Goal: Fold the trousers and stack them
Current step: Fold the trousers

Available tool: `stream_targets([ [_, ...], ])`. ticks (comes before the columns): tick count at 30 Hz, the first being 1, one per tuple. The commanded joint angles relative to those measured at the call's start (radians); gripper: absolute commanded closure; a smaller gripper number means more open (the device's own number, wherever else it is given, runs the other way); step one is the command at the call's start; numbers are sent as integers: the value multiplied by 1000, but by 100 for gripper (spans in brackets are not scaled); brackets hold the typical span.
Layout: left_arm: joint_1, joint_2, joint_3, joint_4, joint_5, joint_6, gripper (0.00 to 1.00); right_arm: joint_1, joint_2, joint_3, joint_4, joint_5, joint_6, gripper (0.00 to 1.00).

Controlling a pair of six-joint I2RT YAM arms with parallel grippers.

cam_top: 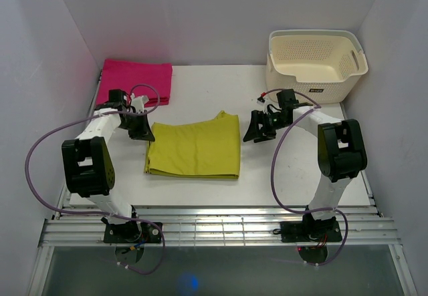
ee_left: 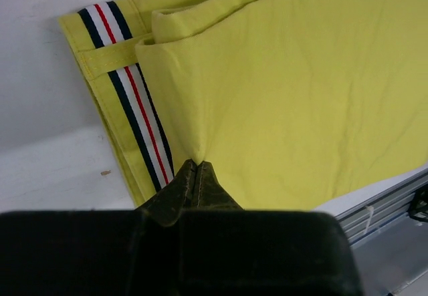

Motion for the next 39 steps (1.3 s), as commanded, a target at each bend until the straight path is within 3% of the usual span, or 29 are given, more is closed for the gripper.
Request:
stream_targets([
  [1, 2, -52, 79, -38, 41, -24, 100, -15, -40, 21, -38, -11, -31, 22],
  [6, 48, -60, 77, -36, 48, -2, 100, -21, -52, 24, -60, -19, -43, 22],
  [14, 164, 81, -55, 124, 88, 22, 100, -21, -61, 26, -57, -82, -59, 25],
  [16, 184, 151, -56, 152, 123, 39, 100, -17, -58, 29, -49, -154, -92, 35],
  [24, 240, 330, -35, 161, 292, 91, 100, 84, -54, 41, 26, -307, -114, 53],
  [28, 243, 342, -44, 160, 337, 99, 100, 176, -37, 69, 63, -245, -98, 54],
  [33, 217, 279, -87, 172, 407, 24, 100, 204, -45, 168, 28, -15, -132, 52],
  [38, 76, 186, -173, 269, 438, -129, 100, 207, -20, 322, -61, 62, -140, 45],
  [39, 63, 164, -183, 305, 456, -158, 95, 212, -17, 331, -57, 59, -120, 44],
])
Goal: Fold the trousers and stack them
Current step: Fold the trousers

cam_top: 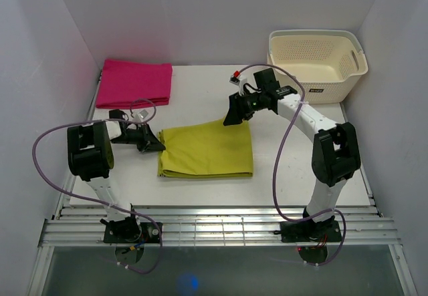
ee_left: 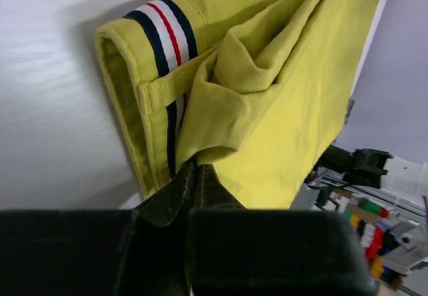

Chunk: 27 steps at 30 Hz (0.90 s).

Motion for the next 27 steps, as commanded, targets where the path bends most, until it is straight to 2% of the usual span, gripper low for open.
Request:
stream_targets([
  [1, -94, -80, -64, 97, 33, -129, 85, 13, 4, 79, -27, 62, 8, 44],
  [6, -65, -179, -33, 61, 96, -131, 66, 86, 48, 138, 2, 84, 91, 42],
  [10, 58, -282, -39, 10, 124, -108, 54, 186, 103, 201, 25, 117, 166, 42],
  [14, 72, -311, -79, -58, 60, -56, 53, 282, 174, 255, 19, 176, 220, 41],
  [18, 70, -266, -186, -15, 11, -80, 55, 362, 237, 290, 24, 203, 266, 39],
  [23, 32, -193, -196, 22, 11, -105, 54, 451, 312, 365, 18, 255, 291, 36],
  [27, -18, -169, -216, 68, 9, -136, 53, 513, 353, 410, -10, 381, 307, 35],
])
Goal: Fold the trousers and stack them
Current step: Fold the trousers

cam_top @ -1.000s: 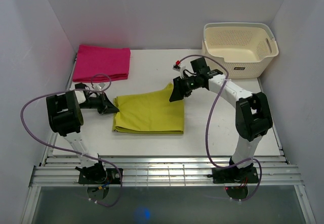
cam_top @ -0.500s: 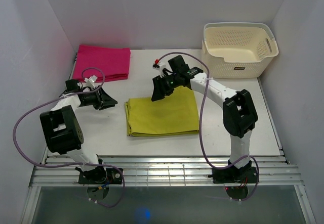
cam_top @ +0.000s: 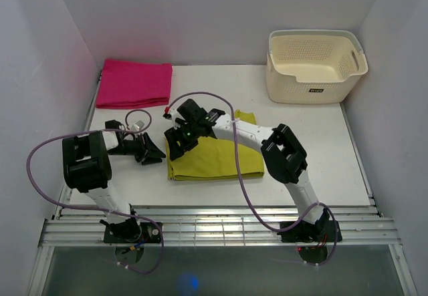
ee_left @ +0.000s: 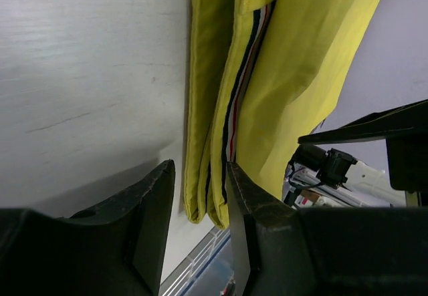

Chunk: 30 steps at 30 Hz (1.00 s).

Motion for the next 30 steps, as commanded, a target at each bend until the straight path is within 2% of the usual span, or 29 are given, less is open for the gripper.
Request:
stream_targets([
  [1, -49, -8, -23, 71, 12, -45, 53, 52, 19, 78, -23, 173, 50, 36],
  [7, -70, 20, -39, 143, -13, -114, 50, 115, 59, 139, -63, 371, 57, 36],
  [12, -78, 28, -48, 162, -45, -144, 50, 143, 97, 153, -90, 454, 32, 38],
  [16, -82, 21, -66, 183, -52, -154, 51, 145, 125, 153, -100, 455, 15, 47],
  [18, -87, 21, -72, 189, -62, -157, 52, 143, 135, 161, -97, 441, 12, 55],
  [19, -87, 23, -76, 192, -63, -157, 55, 143, 140, 165, -93, 413, 11, 60],
  [20, -89, 26, -76, 195, -71, -159, 57, 143, 142, 176, -90, 402, 9, 71],
  [22, -93, 38, -79, 197, -74, -157, 59, 143, 142, 182, -81, 369, 3, 83],
  [23, -96, 41, -77, 197, -75, -159, 60, 143, 137, 187, -78, 366, 0, 92],
  [28, -113, 52, -79, 201, -94, -164, 64, 143, 108, 208, -51, 349, 1, 92],
  [30, -113, 60, -82, 203, -98, -164, 69, 145, 103, 219, -46, 350, 9, 92],
])
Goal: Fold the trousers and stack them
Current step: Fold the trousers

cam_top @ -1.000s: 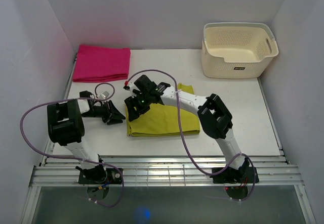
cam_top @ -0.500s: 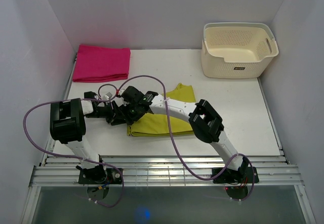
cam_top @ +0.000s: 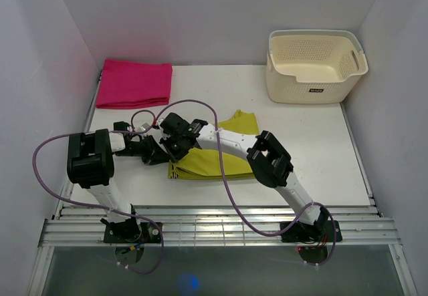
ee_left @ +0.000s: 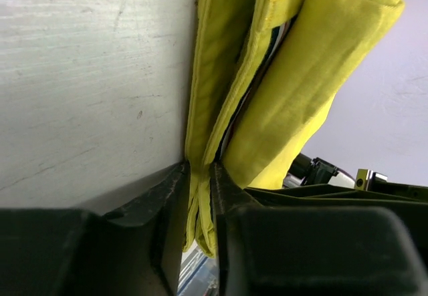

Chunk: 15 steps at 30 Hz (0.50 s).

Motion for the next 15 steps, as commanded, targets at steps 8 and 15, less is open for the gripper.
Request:
stream_targets([
  [8, -22, 43, -14, 14, -107, 26, 91, -15, -56, 56, 47, 2, 9, 92],
  [15, -24, 73, -11, 15, -112, 29, 100, -15, -47, 92, 51, -31, 27, 92],
])
